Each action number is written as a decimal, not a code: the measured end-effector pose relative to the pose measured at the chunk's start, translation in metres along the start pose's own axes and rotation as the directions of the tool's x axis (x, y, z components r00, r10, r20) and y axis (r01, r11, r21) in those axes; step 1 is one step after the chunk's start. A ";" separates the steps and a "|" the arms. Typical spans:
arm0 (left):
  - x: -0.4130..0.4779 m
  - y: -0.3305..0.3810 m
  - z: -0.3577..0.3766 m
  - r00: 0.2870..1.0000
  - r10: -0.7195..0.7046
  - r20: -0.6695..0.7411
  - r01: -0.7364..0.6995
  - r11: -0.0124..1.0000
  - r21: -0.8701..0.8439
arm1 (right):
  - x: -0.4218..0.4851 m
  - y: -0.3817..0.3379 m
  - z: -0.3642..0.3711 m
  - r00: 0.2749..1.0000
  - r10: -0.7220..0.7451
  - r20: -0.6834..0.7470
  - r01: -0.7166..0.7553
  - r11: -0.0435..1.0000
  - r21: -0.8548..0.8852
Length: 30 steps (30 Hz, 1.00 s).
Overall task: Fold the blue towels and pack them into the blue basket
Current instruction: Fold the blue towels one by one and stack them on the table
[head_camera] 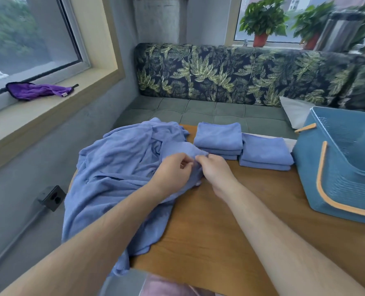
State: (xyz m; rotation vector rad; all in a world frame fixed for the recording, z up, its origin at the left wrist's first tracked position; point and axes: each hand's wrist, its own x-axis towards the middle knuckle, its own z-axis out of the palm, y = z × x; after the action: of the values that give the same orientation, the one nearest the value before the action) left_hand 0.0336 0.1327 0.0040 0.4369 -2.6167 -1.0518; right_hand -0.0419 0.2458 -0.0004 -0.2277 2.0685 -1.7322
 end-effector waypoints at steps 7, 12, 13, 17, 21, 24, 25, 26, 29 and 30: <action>-0.014 0.020 0.058 0.993 -0.051 0.103 0.040 0.994 0.103 | -0.036 0.022 -0.107 0.982 0.032 -0.186 -0.045 0.997 -0.066; -0.024 0.030 0.109 0.958 -0.103 0.269 0.033 0.967 0.251 | -0.048 0.066 -0.167 0.988 0.076 -0.131 -0.110 0.955 -0.274; -0.027 0.030 0.120 0.950 -0.100 0.296 0.022 0.966 0.256 | -0.051 0.079 -0.174 0.987 0.096 -0.131 -0.135 0.932 -0.337; -0.044 0.034 0.147 0.954 -0.106 0.279 0.028 0.962 0.271 | -0.064 0.120 -0.186 0.954 0.138 -0.268 -0.259 0.828 -0.497; -0.045 0.043 0.158 0.930 -0.126 0.345 0.043 0.970 0.238 | -0.076 0.123 -0.175 0.957 0.136 -0.257 -0.245 0.854 -0.459; -0.044 0.049 0.161 0.910 -0.126 0.394 0.076 0.987 0.142 | -0.076 0.119 -0.167 0.976 0.051 -0.211 -0.142 0.887 -0.440; -0.046 0.051 0.161 0.907 -0.129 0.402 0.090 0.989 0.115 | -0.077 0.117 -0.165 0.979 0.033 -0.200 -0.116 0.900 -0.420; -0.048 0.055 0.159 0.907 -0.132 0.400 0.102 0.990 0.095 | -0.077 0.115 -0.163 0.981 0.015 -0.191 -0.090 0.915 -0.392; -0.055 0.065 0.151 0.911 -0.151 0.384 0.155 0.988 0.021 | -0.083 0.107 -0.157 0.989 0.041 -0.142 -0.068 0.978 -0.195; -0.057 0.067 0.148 0.911 -0.160 0.381 0.176 0.984 -0.009 | -0.083 0.105 -0.155 0.991 0.048 -0.125 -0.064 0.989 -0.132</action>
State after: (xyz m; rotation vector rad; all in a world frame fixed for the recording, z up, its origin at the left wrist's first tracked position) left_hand 0.0193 0.2924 -0.0596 0.4994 -2.9255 -1.3670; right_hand -0.0177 0.4392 -0.0640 -0.1058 2.2615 -1.6097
